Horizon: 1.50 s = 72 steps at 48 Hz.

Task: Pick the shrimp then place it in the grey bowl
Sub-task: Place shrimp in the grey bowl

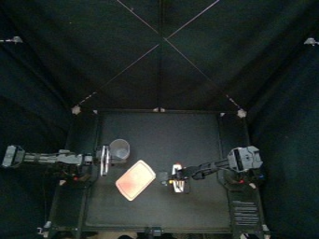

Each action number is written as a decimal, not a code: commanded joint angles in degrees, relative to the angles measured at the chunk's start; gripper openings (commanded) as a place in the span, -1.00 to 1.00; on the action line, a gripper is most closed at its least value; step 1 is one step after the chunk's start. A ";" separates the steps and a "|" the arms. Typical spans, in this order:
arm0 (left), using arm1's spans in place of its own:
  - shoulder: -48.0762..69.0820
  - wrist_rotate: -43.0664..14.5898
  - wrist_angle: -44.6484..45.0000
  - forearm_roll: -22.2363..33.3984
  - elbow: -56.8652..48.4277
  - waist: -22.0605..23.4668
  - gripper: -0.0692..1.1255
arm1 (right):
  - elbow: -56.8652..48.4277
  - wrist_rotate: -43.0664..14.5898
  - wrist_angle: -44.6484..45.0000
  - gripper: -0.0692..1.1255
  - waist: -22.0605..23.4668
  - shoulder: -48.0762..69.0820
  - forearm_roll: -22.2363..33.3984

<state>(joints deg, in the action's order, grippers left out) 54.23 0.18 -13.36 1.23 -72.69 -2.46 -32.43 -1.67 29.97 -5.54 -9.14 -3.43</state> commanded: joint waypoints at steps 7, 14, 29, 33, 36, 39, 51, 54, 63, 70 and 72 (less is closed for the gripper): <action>-0.18 -0.09 -0.79 0.18 0.79 -0.18 -0.68 | 2.99 0.00 -0.70 -0.02 -0.09 3.34 0.18; -0.18 -0.09 -1.32 0.18 0.97 -0.18 -0.68 | 5.98 0.00 -3.43 -0.02 0.70 5.27 -0.26; -0.26 -0.26 -3.52 -0.53 1.85 0.00 -0.68 | 8.70 0.35 -25.40 -0.02 8.00 5.80 3.25; -0.18 -0.26 -4.04 -1.05 2.02 0.09 -0.68 | 9.05 0.35 -33.13 -0.02 10.02 5.19 4.92; -0.18 -0.26 -4.66 -1.32 2.02 0.18 -0.68 | 9.32 0.35 -38.85 -0.02 11.34 4.31 5.71; -0.18 -0.26 -5.63 -1.67 2.02 0.26 -0.69 | 10.02 0.26 -44.56 -0.02 12.92 2.81 6.33; -0.26 -0.26 -7.73 -4.48 2.02 0.26 -0.69 | 16.96 0.09 -57.13 -0.02 16.26 -3.87 5.89; -0.18 -0.26 -7.73 -4.48 2.02 0.26 -0.69 | 19.69 0.09 -57.74 -0.02 16.35 -5.80 5.98; -0.18 -0.35 -7.73 -4.57 1.85 0.26 -0.69 | 28.39 0.09 -57.74 -0.02 16.00 -12.30 6.15; -0.18 -0.35 -7.73 -5.01 1.76 0.26 -0.69 | 33.66 0.00 -57.48 -0.02 15.91 -16.70 5.98; -0.18 -0.35 -7.73 -5.01 1.76 0.26 -0.69 | 34.72 0.00 -57.22 -0.02 16.00 -17.49 5.98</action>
<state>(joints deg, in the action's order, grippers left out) 54.23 0.00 -20.48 -3.52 -72.33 -2.29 -0.88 -1.58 -27.16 10.28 -27.33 2.72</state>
